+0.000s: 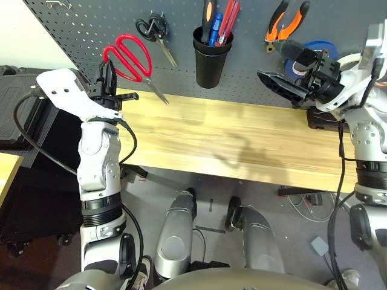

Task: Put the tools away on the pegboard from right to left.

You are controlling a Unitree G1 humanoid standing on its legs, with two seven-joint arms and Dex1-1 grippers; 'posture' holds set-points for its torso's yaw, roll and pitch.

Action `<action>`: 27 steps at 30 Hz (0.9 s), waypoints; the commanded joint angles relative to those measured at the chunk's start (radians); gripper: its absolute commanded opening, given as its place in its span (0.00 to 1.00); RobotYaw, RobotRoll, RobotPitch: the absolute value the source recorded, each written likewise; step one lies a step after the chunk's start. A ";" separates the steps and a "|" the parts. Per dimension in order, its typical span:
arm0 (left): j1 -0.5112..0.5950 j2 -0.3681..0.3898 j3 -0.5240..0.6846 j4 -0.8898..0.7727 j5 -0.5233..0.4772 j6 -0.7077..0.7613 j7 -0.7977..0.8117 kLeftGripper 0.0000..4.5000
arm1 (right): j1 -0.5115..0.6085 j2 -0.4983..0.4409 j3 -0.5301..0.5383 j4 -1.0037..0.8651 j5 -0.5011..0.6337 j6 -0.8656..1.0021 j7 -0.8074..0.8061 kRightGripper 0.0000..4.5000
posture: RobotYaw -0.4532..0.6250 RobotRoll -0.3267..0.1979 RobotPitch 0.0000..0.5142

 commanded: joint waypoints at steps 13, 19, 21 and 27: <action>-0.126 0.023 -0.029 0.182 0.024 -0.009 -0.036 0.01 | -0.033 0.032 0.030 0.003 -0.029 0.000 0.002 1.00 | 0.62 0.62 0.42; -0.184 0.038 -0.038 0.305 0.048 -0.037 -0.053 0.01 | -0.034 0.042 0.037 0.003 -0.046 -0.008 0.005 1.00 | 0.61 0.62 0.41; -0.205 0.042 -0.040 0.357 0.058 -0.048 -0.053 0.01 | -0.033 0.045 0.038 0.000 -0.050 -0.009 0.003 1.00 | 0.61 0.62 0.41; -0.297 0.056 -0.052 0.527 0.087 -0.109 -0.064 0.01 | -0.024 0.054 0.044 -0.003 -0.062 -0.016 0.001 1.00 | 0.60 0.62 0.42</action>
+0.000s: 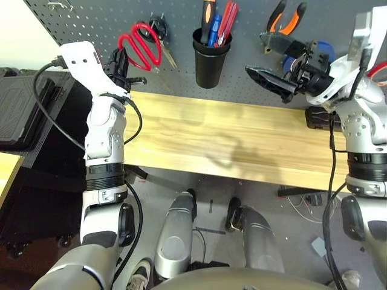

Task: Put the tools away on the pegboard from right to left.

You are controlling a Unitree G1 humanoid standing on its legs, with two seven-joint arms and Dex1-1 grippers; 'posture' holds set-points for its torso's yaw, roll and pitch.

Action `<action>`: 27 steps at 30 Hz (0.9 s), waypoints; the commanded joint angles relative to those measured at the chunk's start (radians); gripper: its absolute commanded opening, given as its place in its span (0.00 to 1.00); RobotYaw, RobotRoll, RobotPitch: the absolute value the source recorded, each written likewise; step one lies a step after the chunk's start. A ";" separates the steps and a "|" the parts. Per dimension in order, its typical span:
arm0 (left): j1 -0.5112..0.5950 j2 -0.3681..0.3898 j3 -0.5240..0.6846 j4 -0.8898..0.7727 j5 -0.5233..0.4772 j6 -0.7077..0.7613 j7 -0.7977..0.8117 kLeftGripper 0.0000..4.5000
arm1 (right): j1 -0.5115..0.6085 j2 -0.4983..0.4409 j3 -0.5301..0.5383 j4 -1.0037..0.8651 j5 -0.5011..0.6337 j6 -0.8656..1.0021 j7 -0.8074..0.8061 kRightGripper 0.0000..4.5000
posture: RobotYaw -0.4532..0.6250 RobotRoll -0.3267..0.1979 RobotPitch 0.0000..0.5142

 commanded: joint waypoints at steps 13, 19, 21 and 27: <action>-0.167 0.026 -0.074 0.399 0.095 -0.163 -0.081 0.30 | 0.031 0.067 0.036 0.025 -0.083 -0.091 -0.029 1.00 | 0.58 0.62 0.41; 0.000 0.045 -0.086 0.277 0.065 -0.148 -0.191 0.82 | 0.096 0.084 0.039 0.019 -0.123 -0.124 -0.080 1.00 | 0.58 0.62 0.41; 0.076 0.050 -0.090 0.215 0.057 -0.140 -0.225 0.99 | 0.129 0.100 0.025 0.012 -0.137 -0.113 -0.146 1.00 | 0.58 0.62 0.41; 0.259 0.047 -0.080 0.076 0.033 -0.147 -0.284 0.99 | 0.221 0.131 0.013 0.001 -0.192 -0.135 -0.283 1.00 | 0.59 0.62 0.41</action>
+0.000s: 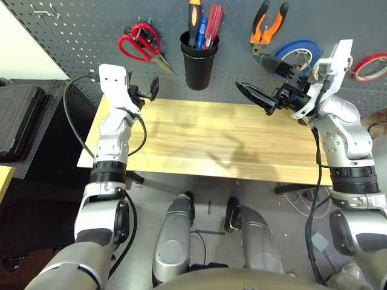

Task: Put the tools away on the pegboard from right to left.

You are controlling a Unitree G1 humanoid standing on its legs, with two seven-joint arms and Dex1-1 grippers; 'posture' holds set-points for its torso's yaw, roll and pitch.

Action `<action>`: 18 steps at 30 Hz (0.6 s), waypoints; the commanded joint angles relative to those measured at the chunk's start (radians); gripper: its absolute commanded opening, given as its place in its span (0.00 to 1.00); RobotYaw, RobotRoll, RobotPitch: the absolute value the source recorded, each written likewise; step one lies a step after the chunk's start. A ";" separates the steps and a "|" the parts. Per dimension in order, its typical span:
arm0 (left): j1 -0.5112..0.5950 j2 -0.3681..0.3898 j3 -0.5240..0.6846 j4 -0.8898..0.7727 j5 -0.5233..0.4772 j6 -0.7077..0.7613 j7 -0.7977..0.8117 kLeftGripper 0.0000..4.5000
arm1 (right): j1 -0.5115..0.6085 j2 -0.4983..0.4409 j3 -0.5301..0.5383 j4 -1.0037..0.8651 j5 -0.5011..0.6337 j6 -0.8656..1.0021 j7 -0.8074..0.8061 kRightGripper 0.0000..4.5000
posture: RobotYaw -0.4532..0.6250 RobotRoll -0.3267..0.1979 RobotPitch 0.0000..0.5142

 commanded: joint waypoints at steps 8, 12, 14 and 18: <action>0.204 0.005 0.049 -0.109 -0.055 -0.056 -0.046 0.99 | 0.126 0.069 -0.070 0.065 -0.173 -0.159 -0.321 1.00 | 0.58 0.62 0.40; 0.224 0.011 0.069 -0.075 -0.066 -0.093 -0.060 0.99 | 0.145 0.085 -0.106 0.146 -0.240 -0.240 -0.449 1.00 | 0.58 0.62 0.39; 0.231 0.017 0.075 -0.064 -0.068 -0.105 -0.070 0.99 | 0.141 0.078 -0.131 0.209 -0.275 -0.295 -0.514 1.00 | 0.58 0.62 0.39; 0.229 0.026 0.094 -0.035 -0.075 -0.130 -0.078 0.99 | 0.126 0.055 -0.178 0.335 -0.319 -0.387 -0.624 1.00 | 0.57 0.62 0.37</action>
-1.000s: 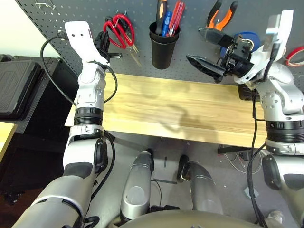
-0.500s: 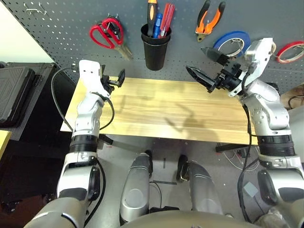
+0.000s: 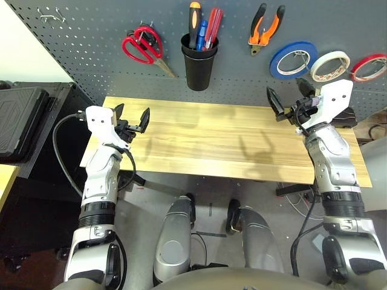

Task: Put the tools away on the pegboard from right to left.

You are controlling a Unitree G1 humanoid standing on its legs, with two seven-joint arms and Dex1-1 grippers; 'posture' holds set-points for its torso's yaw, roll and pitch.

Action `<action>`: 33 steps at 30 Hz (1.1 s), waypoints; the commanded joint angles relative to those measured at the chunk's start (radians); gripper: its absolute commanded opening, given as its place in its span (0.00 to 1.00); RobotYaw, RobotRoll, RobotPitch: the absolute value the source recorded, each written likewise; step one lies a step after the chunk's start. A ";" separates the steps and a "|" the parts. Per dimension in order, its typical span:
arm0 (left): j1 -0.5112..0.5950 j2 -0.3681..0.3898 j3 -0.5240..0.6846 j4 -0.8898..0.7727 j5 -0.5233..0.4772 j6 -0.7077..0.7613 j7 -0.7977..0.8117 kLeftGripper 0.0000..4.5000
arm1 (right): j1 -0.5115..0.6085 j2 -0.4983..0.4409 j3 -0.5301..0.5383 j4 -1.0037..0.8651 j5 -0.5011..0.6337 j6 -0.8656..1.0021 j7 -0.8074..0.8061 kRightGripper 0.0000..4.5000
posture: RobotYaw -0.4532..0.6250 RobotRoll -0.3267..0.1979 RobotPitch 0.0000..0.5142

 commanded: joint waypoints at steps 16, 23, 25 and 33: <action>-0.053 0.036 0.056 0.131 -0.058 -0.086 -0.049 0.99 | -0.059 -0.089 -0.099 0.407 -0.029 -0.259 -0.136 1.00 | 0.56 0.62 0.32; -0.075 0.035 0.068 0.143 -0.064 -0.082 -0.037 0.99 | -0.071 -0.092 -0.097 0.453 -0.027 -0.286 -0.133 1.00 | 0.55 0.62 0.32; -0.078 0.034 0.071 0.146 -0.064 -0.080 -0.033 0.99 | -0.074 -0.091 -0.096 0.460 -0.027 -0.288 -0.134 1.00 | 0.55 0.62 0.33; -0.093 0.032 0.071 0.157 -0.062 -0.077 -0.024 0.99 | -0.076 -0.095 -0.096 0.478 -0.029 -0.296 -0.134 1.00 | 0.54 0.62 0.35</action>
